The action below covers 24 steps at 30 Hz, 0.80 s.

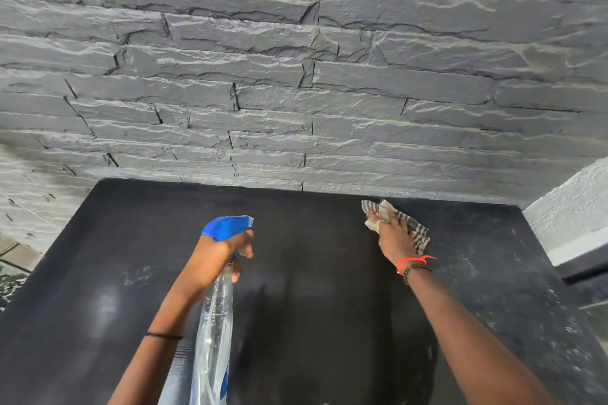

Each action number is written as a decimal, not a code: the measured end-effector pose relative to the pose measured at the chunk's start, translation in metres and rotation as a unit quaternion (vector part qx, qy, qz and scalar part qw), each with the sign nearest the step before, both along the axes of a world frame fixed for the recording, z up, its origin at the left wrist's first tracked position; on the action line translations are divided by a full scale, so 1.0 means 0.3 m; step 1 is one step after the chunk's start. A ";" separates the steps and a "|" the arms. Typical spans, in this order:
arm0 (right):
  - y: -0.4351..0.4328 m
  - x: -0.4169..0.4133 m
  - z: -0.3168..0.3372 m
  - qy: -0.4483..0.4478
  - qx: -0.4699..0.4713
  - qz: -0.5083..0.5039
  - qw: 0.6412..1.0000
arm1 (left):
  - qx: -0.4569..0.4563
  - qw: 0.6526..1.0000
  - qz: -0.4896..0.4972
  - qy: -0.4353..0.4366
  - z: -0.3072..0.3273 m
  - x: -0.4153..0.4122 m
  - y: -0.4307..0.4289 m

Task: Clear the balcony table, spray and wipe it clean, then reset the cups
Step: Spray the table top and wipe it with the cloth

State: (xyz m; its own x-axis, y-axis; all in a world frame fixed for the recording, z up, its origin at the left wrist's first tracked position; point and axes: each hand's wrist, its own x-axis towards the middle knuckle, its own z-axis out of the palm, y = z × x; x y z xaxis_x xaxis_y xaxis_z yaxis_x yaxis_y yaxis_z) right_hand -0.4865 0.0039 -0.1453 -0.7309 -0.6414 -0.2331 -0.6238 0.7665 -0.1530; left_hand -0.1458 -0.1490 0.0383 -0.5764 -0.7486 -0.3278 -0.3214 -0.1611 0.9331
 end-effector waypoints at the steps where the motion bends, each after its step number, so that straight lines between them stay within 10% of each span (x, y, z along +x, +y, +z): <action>1: -0.019 0.027 0.007 -0.004 0.000 0.011 1.000 | -0.002 1.000 -0.002 -0.003 -0.003 -0.002 0.008; 14: 0.357 0.661 0.031 0.032 -0.013 0.258 0.966 | -0.001 1.000 -0.010 -0.009 0.005 0.063 0.157; 24: 0.575 0.432 -0.041 0.038 -0.015 0.130 0.991 | -0.016 0.998 -0.063 -0.020 -0.015 0.167 0.354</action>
